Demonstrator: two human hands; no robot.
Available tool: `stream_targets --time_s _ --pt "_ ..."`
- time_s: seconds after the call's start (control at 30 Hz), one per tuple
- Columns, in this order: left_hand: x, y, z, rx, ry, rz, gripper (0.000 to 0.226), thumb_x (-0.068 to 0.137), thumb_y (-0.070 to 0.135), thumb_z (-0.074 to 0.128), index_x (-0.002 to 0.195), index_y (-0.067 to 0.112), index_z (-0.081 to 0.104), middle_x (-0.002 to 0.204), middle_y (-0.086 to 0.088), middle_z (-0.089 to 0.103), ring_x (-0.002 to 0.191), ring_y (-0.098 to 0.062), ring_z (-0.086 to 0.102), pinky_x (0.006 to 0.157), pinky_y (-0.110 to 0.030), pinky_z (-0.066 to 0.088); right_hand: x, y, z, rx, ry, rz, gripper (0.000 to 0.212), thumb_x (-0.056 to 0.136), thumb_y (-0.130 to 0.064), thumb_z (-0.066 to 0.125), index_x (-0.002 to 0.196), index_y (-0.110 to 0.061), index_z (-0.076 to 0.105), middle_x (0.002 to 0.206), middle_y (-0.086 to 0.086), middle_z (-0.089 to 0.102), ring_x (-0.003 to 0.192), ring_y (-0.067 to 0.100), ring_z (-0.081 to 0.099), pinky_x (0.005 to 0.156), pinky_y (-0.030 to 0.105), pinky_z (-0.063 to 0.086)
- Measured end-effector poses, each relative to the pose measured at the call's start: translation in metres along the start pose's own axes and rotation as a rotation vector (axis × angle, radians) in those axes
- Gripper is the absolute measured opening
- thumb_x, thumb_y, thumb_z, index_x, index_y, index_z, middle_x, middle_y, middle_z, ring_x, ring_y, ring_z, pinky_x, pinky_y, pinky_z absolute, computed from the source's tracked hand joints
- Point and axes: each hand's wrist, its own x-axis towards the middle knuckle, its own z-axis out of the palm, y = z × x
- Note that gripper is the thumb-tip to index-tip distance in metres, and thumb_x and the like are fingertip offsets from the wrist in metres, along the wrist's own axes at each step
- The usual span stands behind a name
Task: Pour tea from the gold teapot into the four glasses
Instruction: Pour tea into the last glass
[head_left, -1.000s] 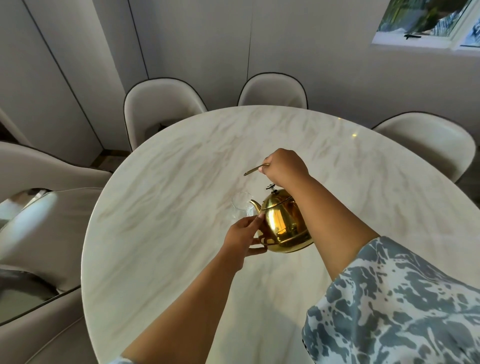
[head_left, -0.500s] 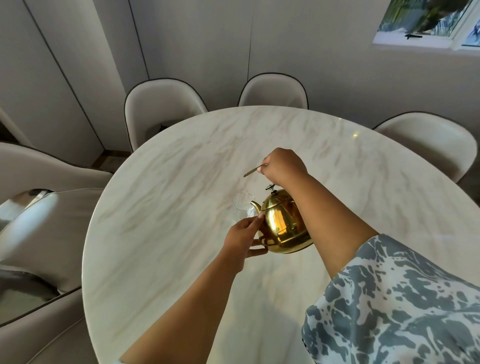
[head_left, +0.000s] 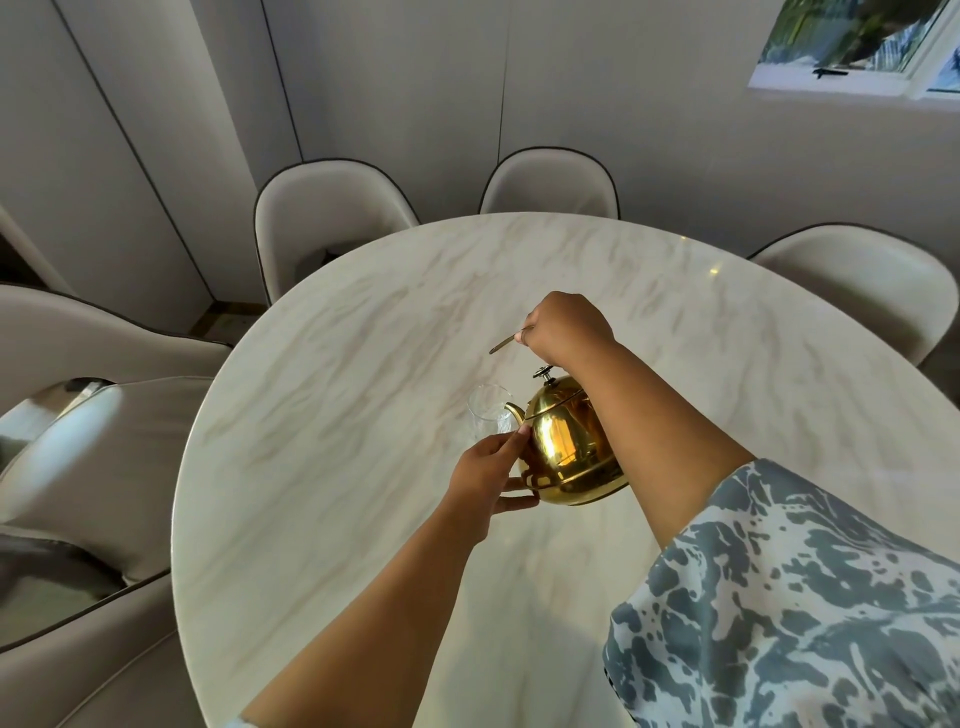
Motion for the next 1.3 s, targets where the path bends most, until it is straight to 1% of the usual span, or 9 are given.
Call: stream_targets --time_s 0.3,0.47,0.6,0.8,0.87,0.97,1.1,1.17,1.3 --pt "-0.002 0.0 0.0 0.004 -0.003 0.003 0.039 0.09 0.041 0.064 0.115 0.011 0.068 0.116 -0.01 0.066 0.098 -0.035 0.069 0.078 -0.049 0.062 -0.001 -0.001 -0.002 0.001 0.003 -0.005 0.035 0.095 -0.034 0.06 0.117 -0.009 0.069 0.115 0.011 0.07 0.105 0.03 0.065 0.081 0.032 0.051" --pt "-0.003 0.002 0.0 0.005 -0.007 0.005 0.037 0.09 0.041 0.064 0.114 0.013 0.068 0.115 -0.009 0.066 0.096 -0.034 0.07 0.076 -0.047 0.062 -0.002 -0.002 -0.004 0.0 0.001 0.0 0.035 0.095 -0.034 0.06 0.117 -0.009 0.069 0.115 0.011 0.07 0.104 0.03 0.065 0.077 0.031 0.049" --pt "-0.003 0.002 0.0 0.011 -0.011 0.009 0.037 0.091 0.041 0.063 0.115 0.013 0.068 0.109 -0.006 0.066 0.094 -0.033 0.07 0.075 -0.046 0.063 -0.002 -0.003 -0.005 -0.008 0.0 0.003 0.035 0.095 -0.034 0.06 0.117 -0.009 0.069 0.114 0.01 0.07 0.103 0.029 0.065 0.074 0.029 0.047" --pt "-0.003 0.001 0.0 0.014 -0.011 0.004 0.043 0.09 0.042 0.063 0.119 0.011 0.067 0.121 -0.011 0.065 0.095 -0.034 0.07 0.077 -0.048 0.062 -0.002 -0.005 -0.005 -0.023 -0.012 0.004 0.035 0.094 -0.035 0.06 0.114 -0.008 0.069 0.112 0.011 0.07 0.102 0.029 0.065 0.073 0.029 0.046" --pt "-0.003 0.001 -0.001 0.013 -0.01 0.005 0.042 0.09 0.042 0.063 0.118 0.011 0.067 0.122 -0.011 0.064 0.094 -0.033 0.07 0.077 -0.048 0.062 -0.002 -0.006 -0.006 -0.03 -0.012 0.006 0.035 0.094 -0.035 0.06 0.114 -0.008 0.069 0.111 0.01 0.07 0.098 0.029 0.064 0.072 0.028 0.046" --pt "-0.003 0.001 -0.001 0.009 -0.012 0.005 0.042 0.09 0.042 0.064 0.118 0.012 0.067 0.123 -0.012 0.064 0.097 -0.035 0.07 0.078 -0.049 0.062 -0.003 -0.006 -0.007 -0.042 -0.007 0.003 0.034 0.095 -0.034 0.06 0.113 -0.008 0.07 0.109 0.01 0.07 0.084 0.024 0.057 0.071 0.028 0.046" --pt "-0.003 0.001 -0.001 0.008 -0.009 0.014 0.043 0.089 0.043 0.064 0.119 0.011 0.067 0.123 -0.012 0.064 0.096 -0.035 0.07 0.078 -0.049 0.062 -0.005 -0.007 -0.009 -0.047 0.004 0.005 0.032 0.095 -0.033 0.06 0.111 -0.008 0.07 0.107 0.01 0.07 0.081 0.023 0.054 0.069 0.028 0.044" --pt "-0.003 0.001 -0.002 0.007 -0.01 0.019 0.043 0.089 0.042 0.065 0.119 0.011 0.067 0.123 -0.012 0.065 0.096 -0.035 0.07 0.078 -0.049 0.062 -0.007 -0.007 -0.009 -0.043 0.009 -0.004 0.031 0.095 -0.033 0.059 0.109 -0.007 0.07 0.106 0.01 0.071 0.082 0.024 0.057 0.069 0.028 0.045" --pt "-0.003 -0.002 -0.004 0.04 -0.011 0.019 0.042 0.089 0.04 0.065 0.121 0.013 0.067 0.122 -0.011 0.065 0.1 -0.036 0.069 0.081 -0.05 0.061 -0.015 0.001 -0.007 0.028 0.023 -0.005 0.034 0.094 -0.034 0.059 0.113 -0.008 0.071 0.107 0.01 0.072 0.095 0.027 0.065 0.072 0.028 0.047"
